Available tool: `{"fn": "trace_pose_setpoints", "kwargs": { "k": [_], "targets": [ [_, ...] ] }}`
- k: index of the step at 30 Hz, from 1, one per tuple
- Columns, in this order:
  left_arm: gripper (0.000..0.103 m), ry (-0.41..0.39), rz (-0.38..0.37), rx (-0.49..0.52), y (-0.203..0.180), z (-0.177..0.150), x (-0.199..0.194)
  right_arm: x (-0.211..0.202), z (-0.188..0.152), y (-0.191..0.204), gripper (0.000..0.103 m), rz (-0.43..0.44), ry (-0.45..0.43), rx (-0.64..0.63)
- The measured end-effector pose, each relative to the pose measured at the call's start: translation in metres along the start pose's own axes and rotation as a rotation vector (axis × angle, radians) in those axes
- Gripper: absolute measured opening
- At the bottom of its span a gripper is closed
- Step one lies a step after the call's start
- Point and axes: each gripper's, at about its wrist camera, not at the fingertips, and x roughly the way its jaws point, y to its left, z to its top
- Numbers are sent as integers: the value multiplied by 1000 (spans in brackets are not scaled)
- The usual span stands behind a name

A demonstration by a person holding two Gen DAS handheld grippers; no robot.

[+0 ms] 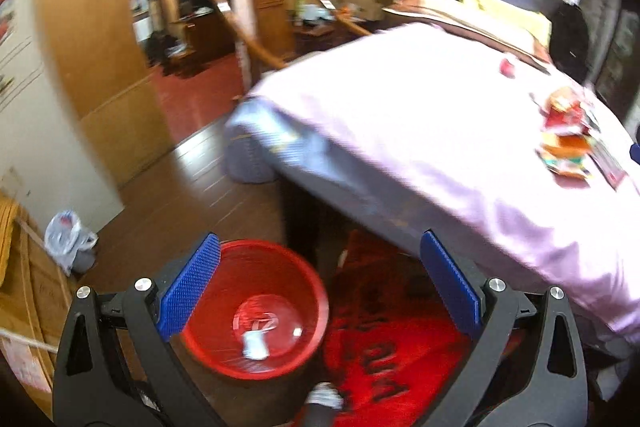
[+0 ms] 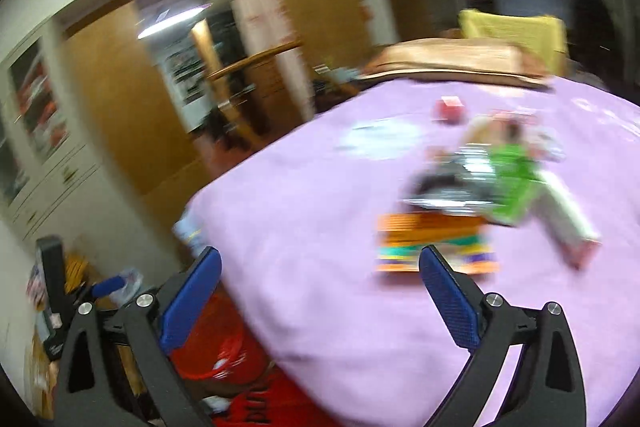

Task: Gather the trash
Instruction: 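Lower the blue mask into the wastebasket and open the right tool, then grasp the silver chip bag with the left tool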

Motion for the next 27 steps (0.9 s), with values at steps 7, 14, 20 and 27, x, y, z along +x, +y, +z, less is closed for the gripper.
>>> {"fn": "trace_pose_setpoints", "kwargs": {
  "k": [7, 14, 20, 27],
  "targets": [
    [96, 9, -104, 136, -92, 23, 15, -26, -12, -92, 97, -226, -70, 101],
    [96, 10, -205, 259, -184, 51, 36, -19, -20, -142, 97, -304, -85, 187],
    [96, -30, -259, 361, -259, 76, 44, -16, -23, -166, 97, -298, -77, 234],
    [96, -42, -266, 379, -319, 109, 79, -14, -26, -178, 97, -243, -74, 310]
  ]
}}
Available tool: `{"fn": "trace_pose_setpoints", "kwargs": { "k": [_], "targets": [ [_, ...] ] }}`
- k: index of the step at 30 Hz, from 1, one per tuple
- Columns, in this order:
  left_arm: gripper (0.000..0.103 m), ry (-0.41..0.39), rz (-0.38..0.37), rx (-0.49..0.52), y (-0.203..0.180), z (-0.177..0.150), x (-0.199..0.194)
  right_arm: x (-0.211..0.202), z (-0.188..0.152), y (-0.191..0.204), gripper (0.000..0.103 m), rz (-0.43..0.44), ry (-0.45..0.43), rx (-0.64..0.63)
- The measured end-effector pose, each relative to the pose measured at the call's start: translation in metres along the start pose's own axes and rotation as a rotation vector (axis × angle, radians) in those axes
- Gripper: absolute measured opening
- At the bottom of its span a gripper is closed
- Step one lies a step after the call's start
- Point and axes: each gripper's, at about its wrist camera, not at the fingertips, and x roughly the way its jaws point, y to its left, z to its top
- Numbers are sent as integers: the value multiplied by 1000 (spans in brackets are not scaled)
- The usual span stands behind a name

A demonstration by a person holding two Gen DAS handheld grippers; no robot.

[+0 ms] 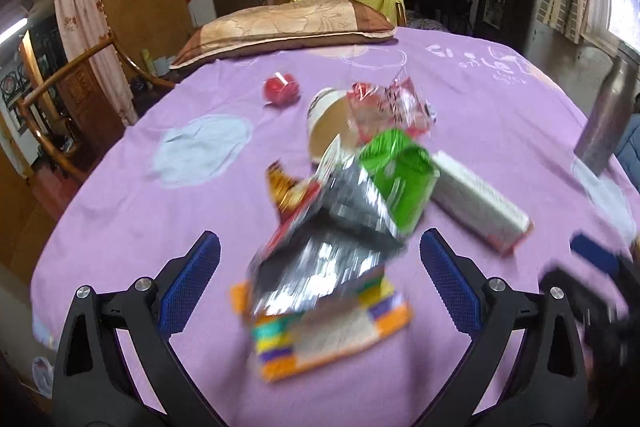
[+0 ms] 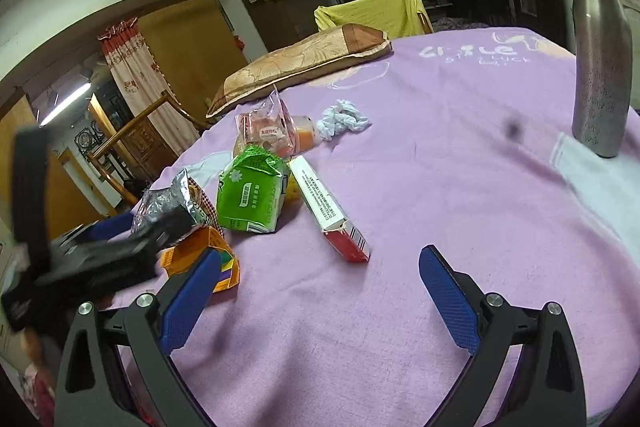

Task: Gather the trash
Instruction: 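Grasp the silver chip bag with the left tool, then lift the chip bag with the left tool while the right tool grasps the white-red medicine box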

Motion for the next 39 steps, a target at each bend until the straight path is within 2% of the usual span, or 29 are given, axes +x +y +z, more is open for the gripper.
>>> {"fn": "trace_pose_setpoints", "kwargs": {
  "k": [5, 9, 10, 13, 16, 17, 28, 30, 32, 34, 36, 39],
  "targets": [
    [96, 21, 38, -31, 15, 6, 29, 4, -1, 4, 97, -3, 16, -12],
    [96, 56, 73, -130, 53, -3, 44, 3, -2, 4, 97, -6, 22, -12],
    [96, 77, 61, -175, 63, -6, 45, 3, -2, 4, 97, -7, 22, -10],
    [96, 101, -44, -300, 87, -10, 49, 4, -3, 4, 97, -9, 25, -8],
    [96, 188, -146, -422, 109, -16, 66, 5, -3, 4, 97, -13, 32, -6],
    [96, 160, -163, -437, 113, -15, 63, 6, -3, 4, 97, -13, 34, -5],
    [95, 123, -254, -535, 129, -22, 58, 10, -4, 3, 97, -15, 57, 1],
    [88, 118, -244, -542, 131, -22, 59, 10, -4, 4, 97, -15, 57, 2],
    [74, 111, -260, -544, 131, -22, 58, 10, -4, 4, 97, -15, 58, 2],
    [55, 118, -277, -542, 131, -23, 60, 10, -4, 4, 97, -15, 57, 2],
    [45, 119, -295, -542, 131, -24, 61, 11, -4, 3, 97, -14, 59, 4],
    [37, 107, -313, -542, 131, -24, 59, 12, -5, 3, 97, -14, 61, 10]
  ]
}}
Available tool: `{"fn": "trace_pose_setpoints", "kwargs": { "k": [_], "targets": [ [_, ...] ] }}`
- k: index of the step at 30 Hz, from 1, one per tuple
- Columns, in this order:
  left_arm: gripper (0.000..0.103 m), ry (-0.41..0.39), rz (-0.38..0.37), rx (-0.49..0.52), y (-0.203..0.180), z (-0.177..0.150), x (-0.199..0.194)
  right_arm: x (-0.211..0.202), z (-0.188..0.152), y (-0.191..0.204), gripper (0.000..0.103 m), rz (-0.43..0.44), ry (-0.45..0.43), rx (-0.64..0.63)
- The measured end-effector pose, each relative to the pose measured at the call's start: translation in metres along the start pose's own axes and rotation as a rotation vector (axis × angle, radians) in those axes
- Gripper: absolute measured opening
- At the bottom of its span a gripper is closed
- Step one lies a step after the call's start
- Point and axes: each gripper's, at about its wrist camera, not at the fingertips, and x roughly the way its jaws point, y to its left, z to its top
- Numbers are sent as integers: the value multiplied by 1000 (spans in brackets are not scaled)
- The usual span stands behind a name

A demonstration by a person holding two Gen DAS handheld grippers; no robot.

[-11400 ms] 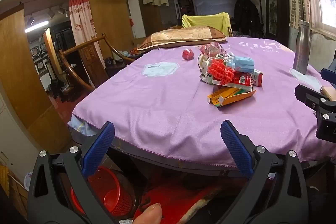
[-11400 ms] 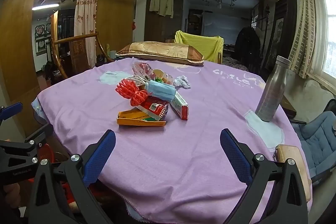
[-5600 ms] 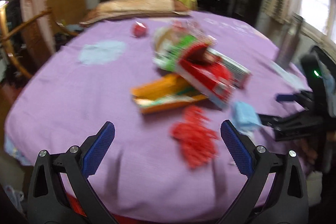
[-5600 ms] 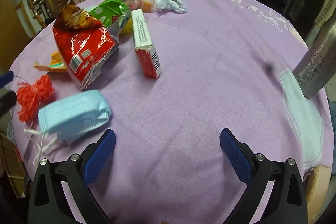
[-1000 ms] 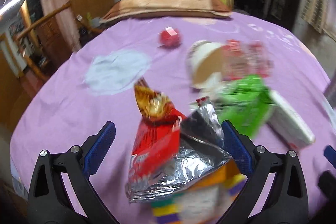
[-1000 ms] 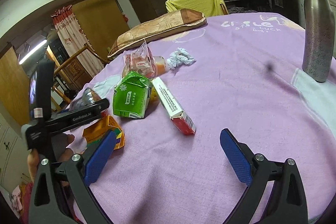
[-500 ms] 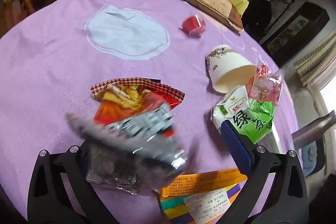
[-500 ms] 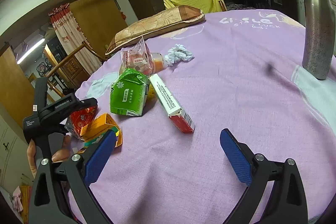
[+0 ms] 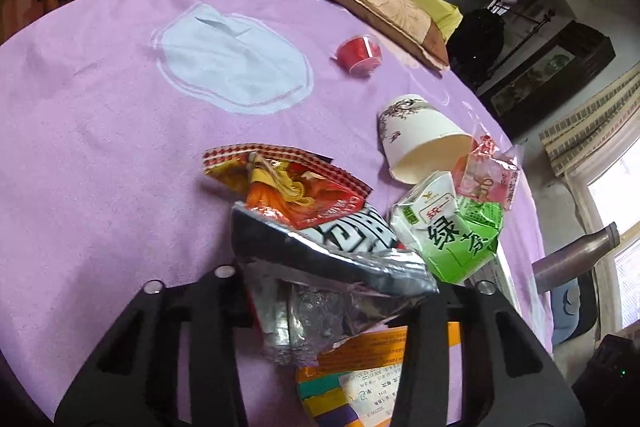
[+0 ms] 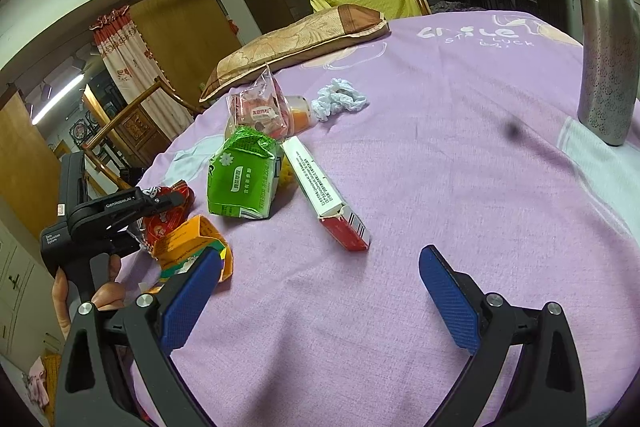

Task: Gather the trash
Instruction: 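Lift the chip bag with the left tool while the right tool grasps the white-red medicine box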

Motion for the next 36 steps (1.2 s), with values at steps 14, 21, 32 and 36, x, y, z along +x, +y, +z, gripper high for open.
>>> {"fn": "trace_pose_setpoints", "kwargs": {
  "k": [14, 21, 32, 36],
  "targets": [
    [30, -137, 6, 117, -20, -8, -27, 10, 4, -6, 97, -2, 41, 52],
    [30, -171, -44, 79, -12, -6, -36, 40, 21, 16, 92, -46, 113, -34],
    [30, -153, -114, 49, -6, -5, -37, 31, 30, 21, 23, -47, 13, -83],
    [30, -162, -96, 72, -10, -7, -38, 15, 27, 23, 23, -17, -51, -88]
  ]
}}
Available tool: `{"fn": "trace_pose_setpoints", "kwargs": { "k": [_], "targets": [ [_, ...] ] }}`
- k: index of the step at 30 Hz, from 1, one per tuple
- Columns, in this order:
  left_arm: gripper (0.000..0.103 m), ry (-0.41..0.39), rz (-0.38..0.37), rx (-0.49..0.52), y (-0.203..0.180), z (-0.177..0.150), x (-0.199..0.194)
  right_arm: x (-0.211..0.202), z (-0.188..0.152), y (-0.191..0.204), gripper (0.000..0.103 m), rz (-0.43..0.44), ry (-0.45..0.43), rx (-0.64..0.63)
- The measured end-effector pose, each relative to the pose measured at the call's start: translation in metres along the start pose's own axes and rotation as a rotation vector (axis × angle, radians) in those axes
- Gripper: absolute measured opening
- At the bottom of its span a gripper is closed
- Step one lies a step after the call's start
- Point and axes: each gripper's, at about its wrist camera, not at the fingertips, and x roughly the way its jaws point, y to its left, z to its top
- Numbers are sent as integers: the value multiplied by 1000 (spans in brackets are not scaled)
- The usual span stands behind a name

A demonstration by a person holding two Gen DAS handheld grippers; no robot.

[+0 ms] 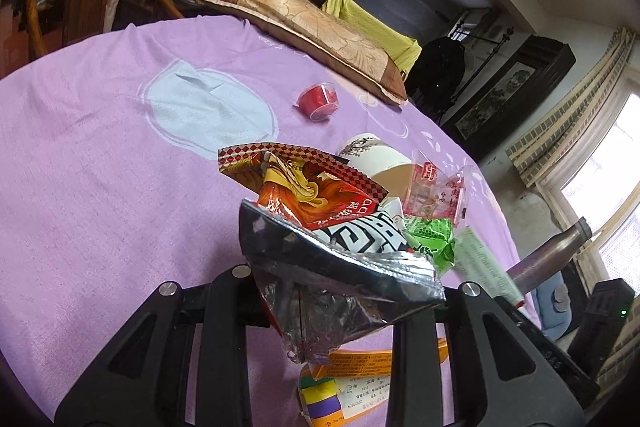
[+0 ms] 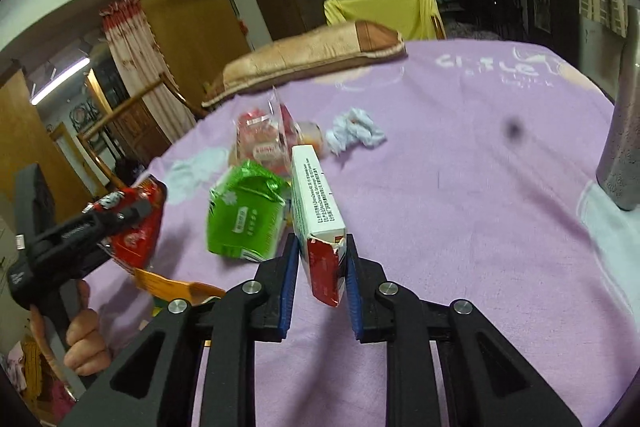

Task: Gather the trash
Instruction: 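Lift the chip bag with the left tool while the right tool grasps the white-red medicine box, then drop the chip bag and medicine box into the wastebasket, opening both tools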

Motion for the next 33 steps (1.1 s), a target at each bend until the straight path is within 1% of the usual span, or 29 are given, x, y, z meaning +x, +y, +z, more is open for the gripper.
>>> {"fn": "trace_pose_setpoints", "kwargs": {
  "k": [3, 5, 7, 8, 10, 11, 15, 19, 22, 25, 28, 31, 33],
  "targets": [
    [30, 3, 22, 9, -1, 0, 1, -12, 0, -3, 22, 16, -48, 18],
    [30, 11, 55, 10, 0, 0, 1, -18, 1, -5, 22, 30, -67, 27],
    [30, 20, 75, 14, 1, -1, -3, -23, 0, -6, 22, 53, -66, 35],
    [30, 23, 68, 8, 2, -1, -8, -26, -1, -5, 22, 58, -65, 35],
    [30, 14, 52, 1, 4, -1, -21, -31, 0, -2, 22, 68, -70, 27],
    [30, 0, 56, 2, 5, -1, -30, -34, 0, -1, 22, 75, -74, 24],
    [30, -47, 85, 15, 8, -6, -66, -52, 1, 13, 22, 122, -93, 2],
    [30, -93, 117, 17, 19, -16, -107, -69, -4, 40, 22, 163, -109, -53],
    [30, -122, 151, -6, 36, -26, -139, -78, -8, 58, 22, 198, -111, -87],
    [30, -146, 202, -53, 65, -40, -174, -83, -15, 79, 22, 236, -98, -120],
    [30, -154, 266, -96, 94, -55, -199, -85, -22, 102, 22, 285, -65, -152],
    [30, -155, 344, -178, 135, -81, -225, -84, -30, 124, 22, 324, -33, -185],
    [30, -150, 372, -244, 161, -95, -237, -83, -36, 142, 22, 348, -10, -211]
  ]
}}
